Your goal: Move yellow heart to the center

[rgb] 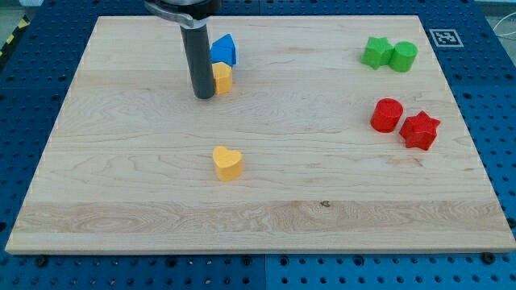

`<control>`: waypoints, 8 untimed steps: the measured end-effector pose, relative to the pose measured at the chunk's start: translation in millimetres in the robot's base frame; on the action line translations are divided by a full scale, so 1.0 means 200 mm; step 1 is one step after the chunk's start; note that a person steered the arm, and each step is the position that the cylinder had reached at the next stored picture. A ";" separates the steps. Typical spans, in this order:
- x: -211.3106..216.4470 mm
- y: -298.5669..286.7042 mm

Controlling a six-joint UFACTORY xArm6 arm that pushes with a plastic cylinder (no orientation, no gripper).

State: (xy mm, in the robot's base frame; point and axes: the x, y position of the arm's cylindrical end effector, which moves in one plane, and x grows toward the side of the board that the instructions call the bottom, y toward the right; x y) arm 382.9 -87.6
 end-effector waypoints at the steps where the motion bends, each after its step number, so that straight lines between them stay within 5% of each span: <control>1: 0.02 0.00; 4: 0.42 -0.23; 6: 0.89 0.04; 8: 0.80 0.39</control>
State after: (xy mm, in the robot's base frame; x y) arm 541.9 -9.3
